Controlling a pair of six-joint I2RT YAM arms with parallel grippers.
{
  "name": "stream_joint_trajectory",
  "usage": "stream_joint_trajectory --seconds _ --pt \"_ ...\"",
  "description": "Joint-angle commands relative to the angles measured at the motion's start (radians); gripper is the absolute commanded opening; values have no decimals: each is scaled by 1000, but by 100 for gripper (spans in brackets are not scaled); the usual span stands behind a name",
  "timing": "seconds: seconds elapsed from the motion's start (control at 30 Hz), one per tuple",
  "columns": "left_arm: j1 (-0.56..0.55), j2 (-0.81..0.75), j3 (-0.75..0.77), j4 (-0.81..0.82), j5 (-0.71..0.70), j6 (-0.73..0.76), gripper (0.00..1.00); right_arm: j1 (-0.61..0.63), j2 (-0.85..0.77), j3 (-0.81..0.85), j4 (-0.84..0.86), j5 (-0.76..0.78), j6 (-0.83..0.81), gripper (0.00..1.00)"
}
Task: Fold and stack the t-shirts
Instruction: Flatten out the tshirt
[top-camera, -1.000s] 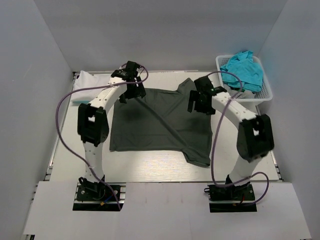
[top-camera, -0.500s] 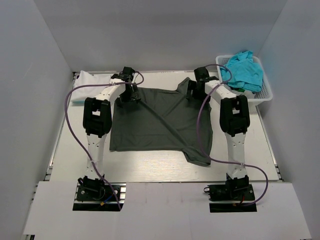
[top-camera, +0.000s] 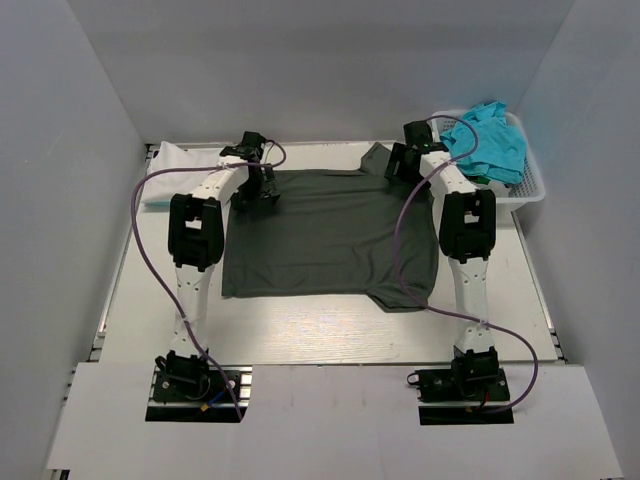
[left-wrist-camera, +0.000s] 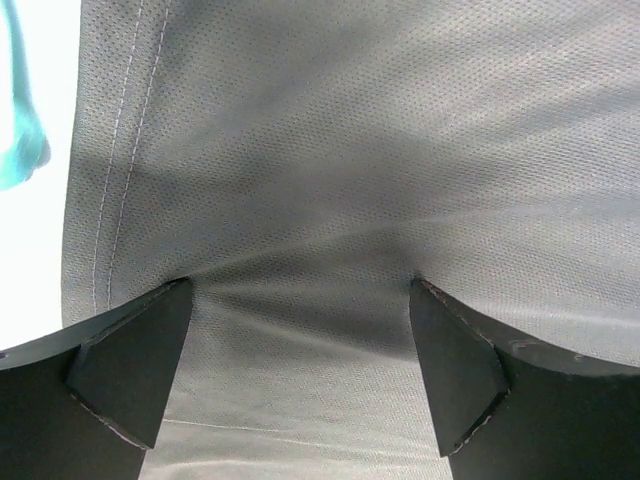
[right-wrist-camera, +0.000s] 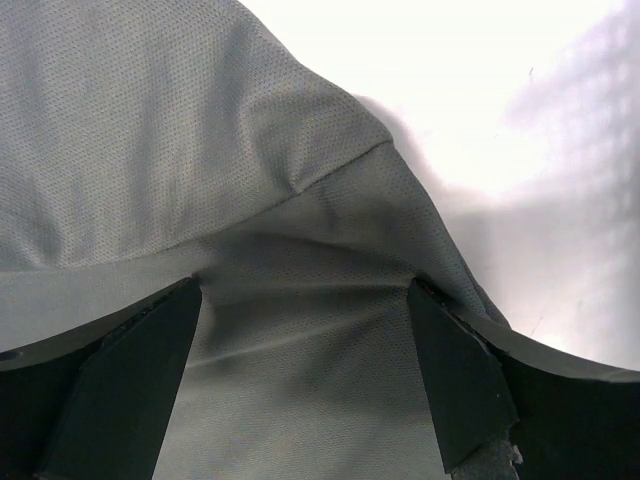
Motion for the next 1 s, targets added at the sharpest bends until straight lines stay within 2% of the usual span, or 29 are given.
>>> stream_joint_trajectory --seconds 0.0,0.27,0.37,0.47,0.57,0.6,0.67,0.7,0.73,0.77,0.8,0.83,0.87,0.97 --pt "8 75 59 26 68 28 100 -15 81 8 1 -40 -7 90" --pt "8 118 215 38 220 59 100 -15 81 91 95 -115 -98 90" --pt "8 94 292 -3 231 68 100 -9 3 86 86 -150 -145 90" --pt "8 17 266 -26 204 68 100 12 -130 22 80 -170 -196 90" --pt "8 -135 144 -48 170 59 100 37 -289 -119 77 -195 -207 90" --pt "8 -223 52 -58 159 30 100 49 -322 -219 61 -195 -208 90" --pt "8 -313 -52 -77 150 2 100 55 -452 -301 43 -236 -170 90" --pt "8 -360 -173 -86 132 -19 100 58 -489 -455 44 -238 -158 90" --pt "8 -459 -241 -86 106 -62 100 64 -622 -514 52 -229 -118 90" --pt "8 -512 -383 -95 92 -89 100 66 -668 -574 61 -221 -101 90" --pt "8 -563 -459 -95 91 -108 100 71 -708 -755 84 -215 -71 90" --pt "8 -610 -528 -95 91 -128 100 72 -848 -812 92 -210 -34 90" --pt "8 -703 -654 -104 76 -151 100 72 -892 -919 95 -210 -21 90" --pt "17 -859 -862 -118 9 -225 100 69 -1067 -1119 51 -181 43 90"
